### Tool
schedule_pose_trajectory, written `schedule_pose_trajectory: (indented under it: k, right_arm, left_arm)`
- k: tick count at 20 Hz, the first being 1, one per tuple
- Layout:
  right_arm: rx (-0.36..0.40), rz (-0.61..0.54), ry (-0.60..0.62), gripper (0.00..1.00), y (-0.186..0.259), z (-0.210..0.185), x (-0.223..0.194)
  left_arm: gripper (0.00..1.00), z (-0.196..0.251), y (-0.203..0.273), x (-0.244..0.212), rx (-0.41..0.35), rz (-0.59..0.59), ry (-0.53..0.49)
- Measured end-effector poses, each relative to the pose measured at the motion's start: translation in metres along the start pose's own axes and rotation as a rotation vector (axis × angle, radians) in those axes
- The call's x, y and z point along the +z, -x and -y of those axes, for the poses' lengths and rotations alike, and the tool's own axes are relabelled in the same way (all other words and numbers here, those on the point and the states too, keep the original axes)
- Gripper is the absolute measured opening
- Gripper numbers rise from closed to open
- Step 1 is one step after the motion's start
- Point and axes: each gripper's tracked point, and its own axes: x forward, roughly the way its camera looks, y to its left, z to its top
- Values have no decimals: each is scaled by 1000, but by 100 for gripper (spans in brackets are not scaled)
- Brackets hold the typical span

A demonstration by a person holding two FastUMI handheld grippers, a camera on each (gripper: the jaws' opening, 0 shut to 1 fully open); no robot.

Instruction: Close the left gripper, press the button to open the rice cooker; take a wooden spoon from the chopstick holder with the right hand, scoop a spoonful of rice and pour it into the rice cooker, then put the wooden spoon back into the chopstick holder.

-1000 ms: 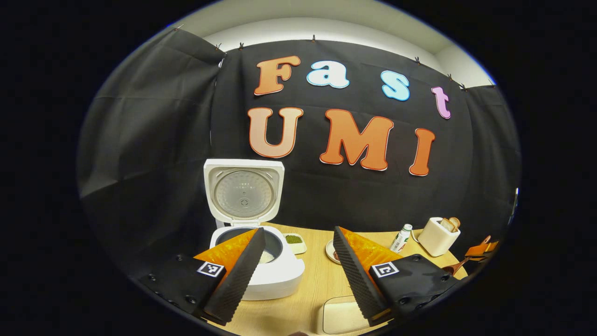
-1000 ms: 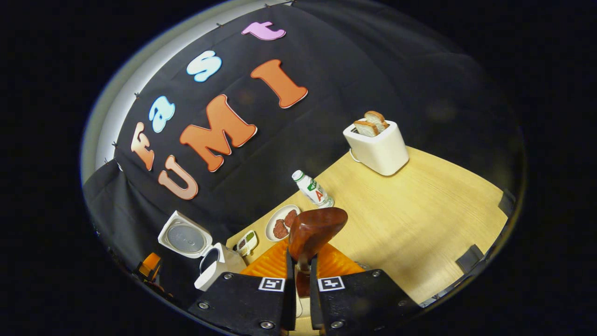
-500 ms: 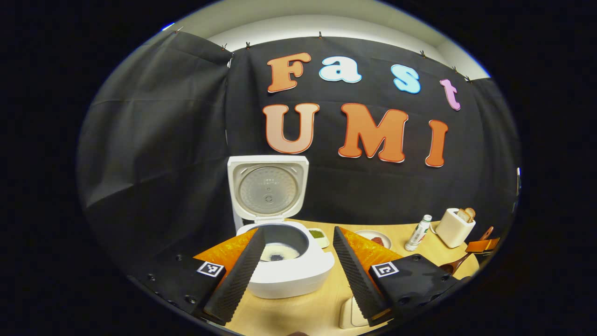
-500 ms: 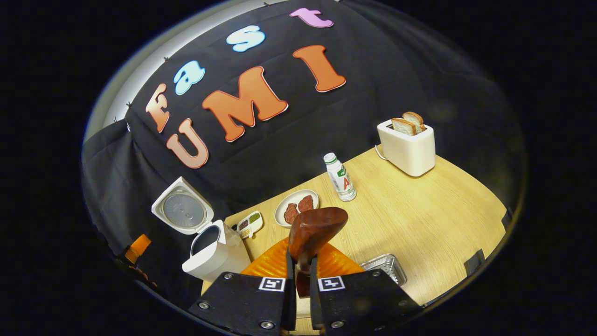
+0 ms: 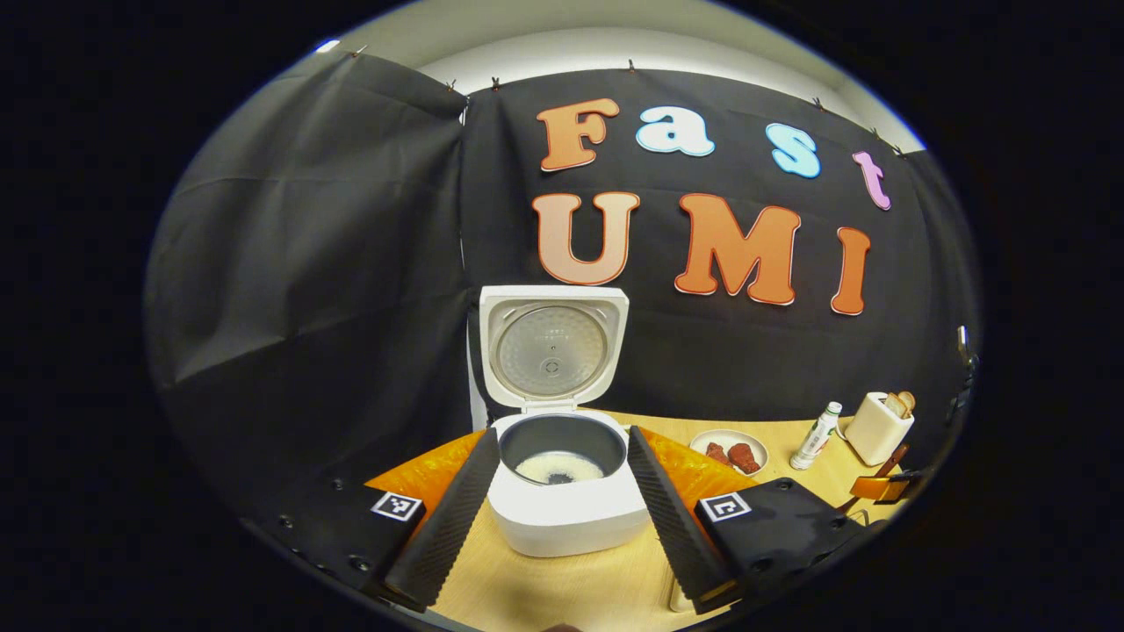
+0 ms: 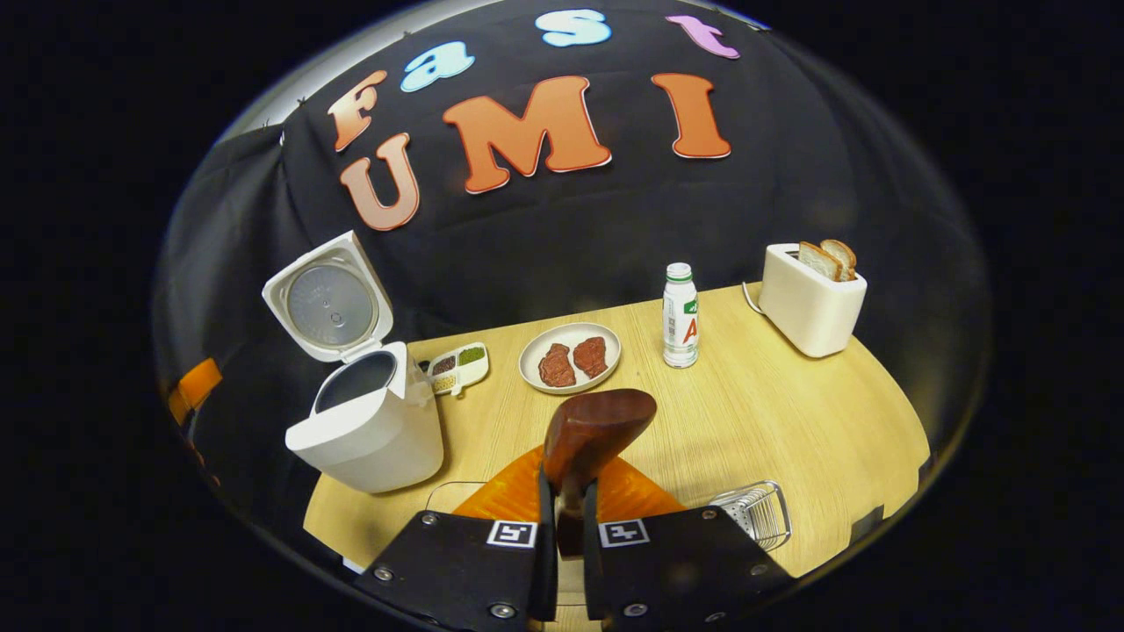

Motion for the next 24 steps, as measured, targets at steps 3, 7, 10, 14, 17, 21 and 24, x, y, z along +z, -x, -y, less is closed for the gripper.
schedule_pose_trajectory:
  k: [3, 7, 10, 14, 17, 21, 24]
  right_arm:
    - [-22, -10, 108, 12, -9, -2, -13]
    - [-42, -5, 216, 12, -19, -8, -24]
    - [-54, 18, 304, 12, -25, -13, -29]
    - [-60, 19, 365, 12, -36, -16, -48]
    - [-73, 58, 353, 12, -36, -15, -44]
    - [-64, 79, 381, 12, -39, -25, -57]
    - [-53, 87, 390, 12, -38, -33, -61]
  left_arm:
    - [100, -10, 2, -4, 18, -6, 2]
    - [99, -22, 3, -7, 47, -14, 12]
    - [99, -29, 3, -7, 62, -14, 10]
    - [100, -31, 0, -7, 65, -17, 10]
    - [100, -35, -1, -9, 70, -28, 9]
    - [99, -34, -3, -14, 64, -46, 14]
    - [99, -35, -4, -15, 61, -50, 4]
